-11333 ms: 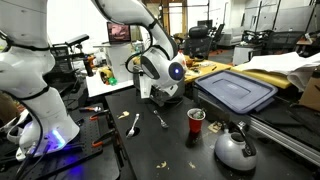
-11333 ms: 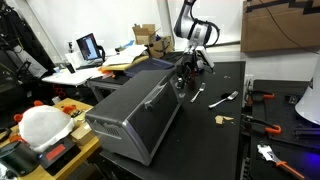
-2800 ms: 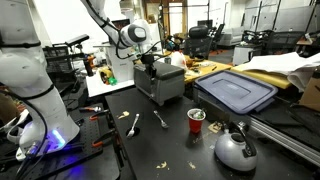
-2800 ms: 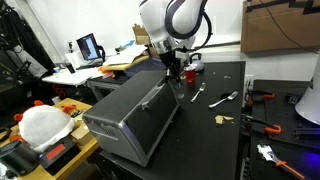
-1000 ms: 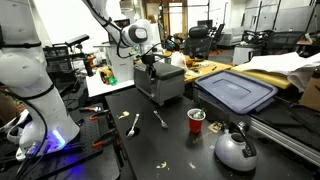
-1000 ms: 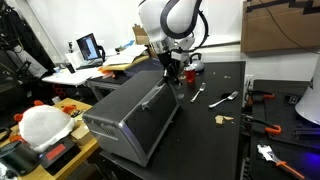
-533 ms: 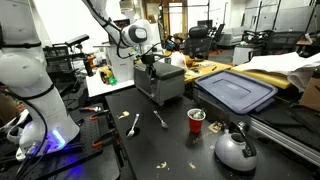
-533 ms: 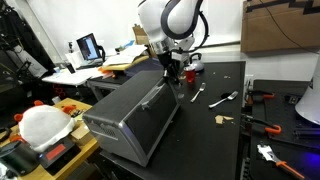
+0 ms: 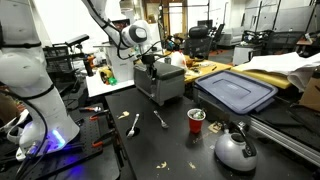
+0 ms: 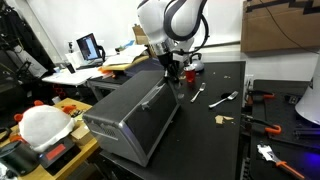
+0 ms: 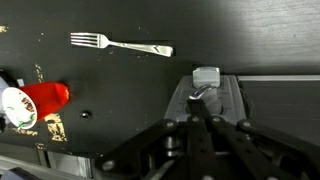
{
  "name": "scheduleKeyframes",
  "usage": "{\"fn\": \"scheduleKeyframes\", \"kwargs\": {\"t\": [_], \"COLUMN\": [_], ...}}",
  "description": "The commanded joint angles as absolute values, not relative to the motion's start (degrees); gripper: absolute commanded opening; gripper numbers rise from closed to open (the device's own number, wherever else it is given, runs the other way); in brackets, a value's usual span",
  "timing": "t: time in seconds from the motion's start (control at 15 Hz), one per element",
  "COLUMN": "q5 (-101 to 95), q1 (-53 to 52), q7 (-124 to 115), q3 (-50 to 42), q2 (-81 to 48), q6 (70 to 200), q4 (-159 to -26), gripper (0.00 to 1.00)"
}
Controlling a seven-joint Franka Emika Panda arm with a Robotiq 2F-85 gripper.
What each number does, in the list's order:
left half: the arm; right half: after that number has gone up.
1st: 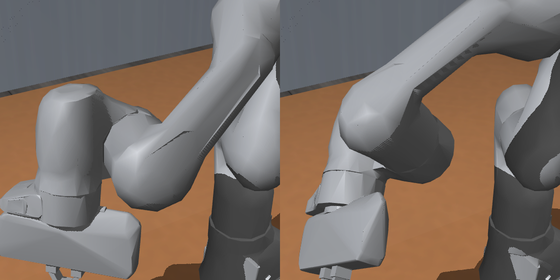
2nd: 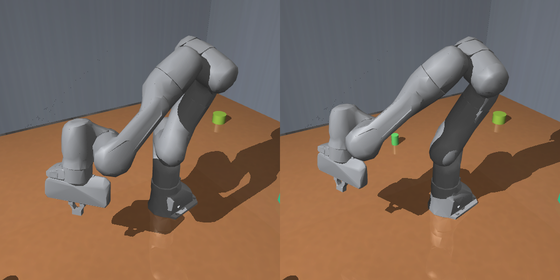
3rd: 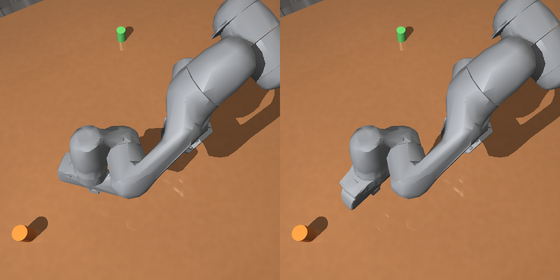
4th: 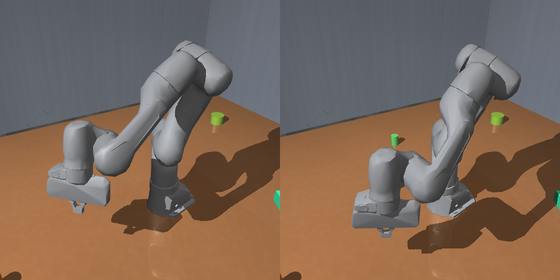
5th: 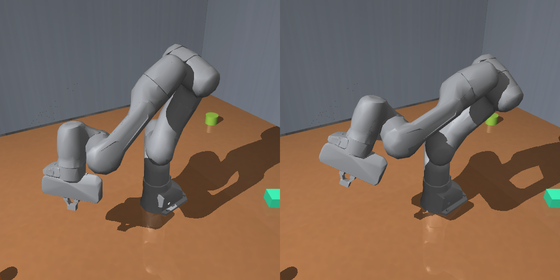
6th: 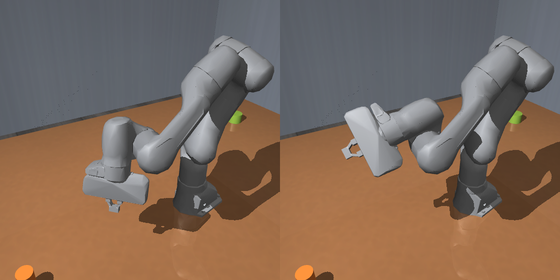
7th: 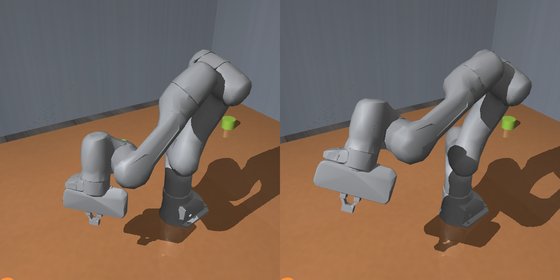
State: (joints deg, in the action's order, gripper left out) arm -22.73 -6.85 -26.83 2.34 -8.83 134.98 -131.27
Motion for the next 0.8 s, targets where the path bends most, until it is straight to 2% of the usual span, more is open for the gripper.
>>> {"fn": "scheduleKeyframes", "kwargs": {"t": [0.0,0.73], "q5": [-24.08,-18.10], "q1": [-7.50,-7.26], "q7": [-28.71,-25.71], "q3": [1.69,2.49], "q2": [-9.13,-7.92], "q6": [134.64,134.21], "q4": [-131.39,-131.75], "gripper": [0.00,0.00]}}
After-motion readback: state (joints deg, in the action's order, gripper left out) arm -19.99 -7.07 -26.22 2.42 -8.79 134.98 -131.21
